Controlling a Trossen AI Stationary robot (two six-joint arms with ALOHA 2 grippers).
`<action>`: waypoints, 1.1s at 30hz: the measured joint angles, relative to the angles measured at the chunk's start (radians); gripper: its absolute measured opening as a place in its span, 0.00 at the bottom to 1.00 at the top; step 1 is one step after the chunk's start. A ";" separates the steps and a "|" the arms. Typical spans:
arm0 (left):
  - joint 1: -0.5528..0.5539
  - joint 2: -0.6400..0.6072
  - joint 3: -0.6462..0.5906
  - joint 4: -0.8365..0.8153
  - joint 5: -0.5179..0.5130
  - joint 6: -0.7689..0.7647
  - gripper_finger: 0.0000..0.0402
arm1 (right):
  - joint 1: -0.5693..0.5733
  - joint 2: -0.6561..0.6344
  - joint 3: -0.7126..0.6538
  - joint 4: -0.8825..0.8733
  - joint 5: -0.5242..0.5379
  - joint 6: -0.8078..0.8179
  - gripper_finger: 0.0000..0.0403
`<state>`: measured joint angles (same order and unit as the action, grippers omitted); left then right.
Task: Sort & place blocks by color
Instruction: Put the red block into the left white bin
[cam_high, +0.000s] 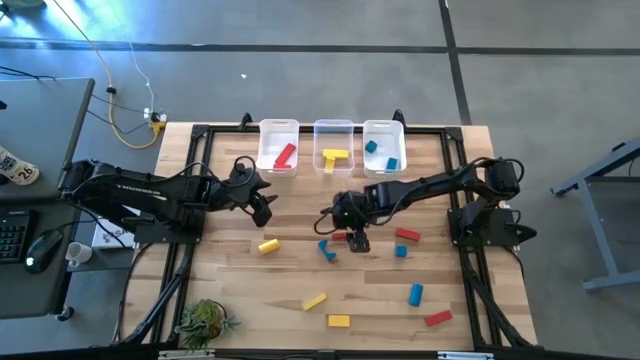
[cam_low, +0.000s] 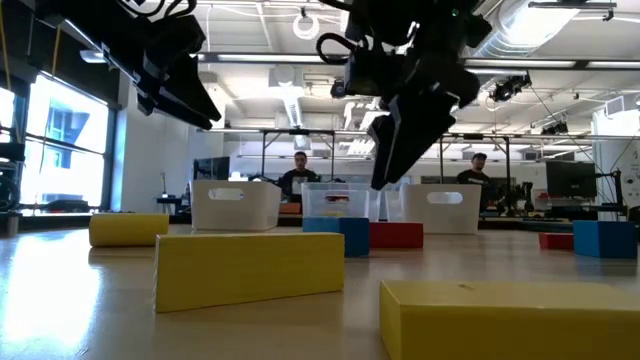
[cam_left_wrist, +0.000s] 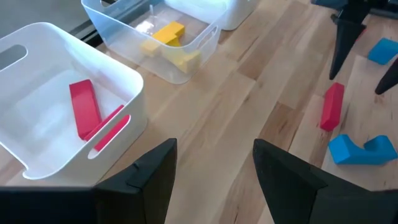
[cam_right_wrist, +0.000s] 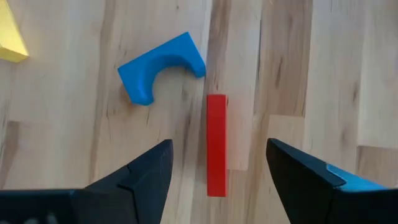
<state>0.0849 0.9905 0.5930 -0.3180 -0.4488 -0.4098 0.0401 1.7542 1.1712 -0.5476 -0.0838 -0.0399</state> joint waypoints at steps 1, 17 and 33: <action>0.000 0.000 0.000 0.000 0.000 -0.003 0.50 | 0.003 0.000 -0.012 0.010 0.005 0.007 0.61; 0.000 0.000 0.000 0.001 -0.004 -0.007 0.50 | 0.009 0.000 -0.223 0.263 0.028 0.066 0.58; 0.000 0.000 0.000 0.156 -0.008 -0.010 0.50 | 0.006 0.001 -0.271 0.339 0.026 0.062 0.14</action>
<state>0.0849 0.9905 0.5930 -0.1622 -0.4568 -0.4194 0.0460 1.7550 0.9005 -0.2085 -0.0580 0.0217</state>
